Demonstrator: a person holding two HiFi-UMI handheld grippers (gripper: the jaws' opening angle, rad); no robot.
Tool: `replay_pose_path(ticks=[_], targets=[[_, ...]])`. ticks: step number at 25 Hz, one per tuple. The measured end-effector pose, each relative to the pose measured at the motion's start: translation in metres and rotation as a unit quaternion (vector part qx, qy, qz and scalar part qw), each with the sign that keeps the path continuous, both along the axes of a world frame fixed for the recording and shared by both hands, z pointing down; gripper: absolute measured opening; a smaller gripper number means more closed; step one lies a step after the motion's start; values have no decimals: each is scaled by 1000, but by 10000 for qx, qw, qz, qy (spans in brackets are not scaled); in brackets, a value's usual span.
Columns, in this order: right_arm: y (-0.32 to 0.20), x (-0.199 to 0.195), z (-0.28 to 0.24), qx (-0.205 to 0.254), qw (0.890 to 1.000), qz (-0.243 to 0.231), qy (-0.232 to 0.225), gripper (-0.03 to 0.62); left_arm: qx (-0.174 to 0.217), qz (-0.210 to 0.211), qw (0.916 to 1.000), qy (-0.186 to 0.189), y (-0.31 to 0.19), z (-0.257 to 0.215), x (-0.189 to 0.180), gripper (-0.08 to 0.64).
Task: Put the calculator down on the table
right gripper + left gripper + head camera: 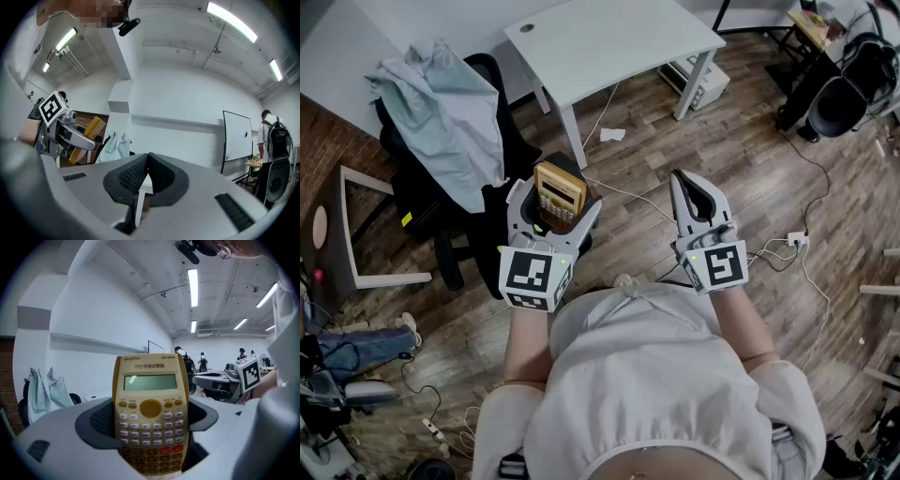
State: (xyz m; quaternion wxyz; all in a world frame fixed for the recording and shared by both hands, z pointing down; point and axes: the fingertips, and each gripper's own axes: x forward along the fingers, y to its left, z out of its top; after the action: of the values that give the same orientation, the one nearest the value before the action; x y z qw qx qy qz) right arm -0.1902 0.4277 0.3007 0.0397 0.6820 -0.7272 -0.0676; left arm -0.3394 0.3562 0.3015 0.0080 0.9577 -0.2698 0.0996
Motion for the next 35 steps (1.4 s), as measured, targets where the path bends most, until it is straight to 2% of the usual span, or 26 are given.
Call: replay_pose_path(ticks=[12,20,28,35], targets=[[-15,11,-4,49,9999,74,-80,-3,16,-16,10000,55,-16,-2,6,411],[-32,46,13,-96,9995,146,-255,2,-192,-68,9998,-88,-34,17,34,411],[-101,116,23,-182,9989,-234,-354,2,-224,-474,9984,-229,-90,20,95,411],[-197,210,20,-276,9958,-759,-440,2,-271,-1014,9941,-264,-168,15,183,411]])
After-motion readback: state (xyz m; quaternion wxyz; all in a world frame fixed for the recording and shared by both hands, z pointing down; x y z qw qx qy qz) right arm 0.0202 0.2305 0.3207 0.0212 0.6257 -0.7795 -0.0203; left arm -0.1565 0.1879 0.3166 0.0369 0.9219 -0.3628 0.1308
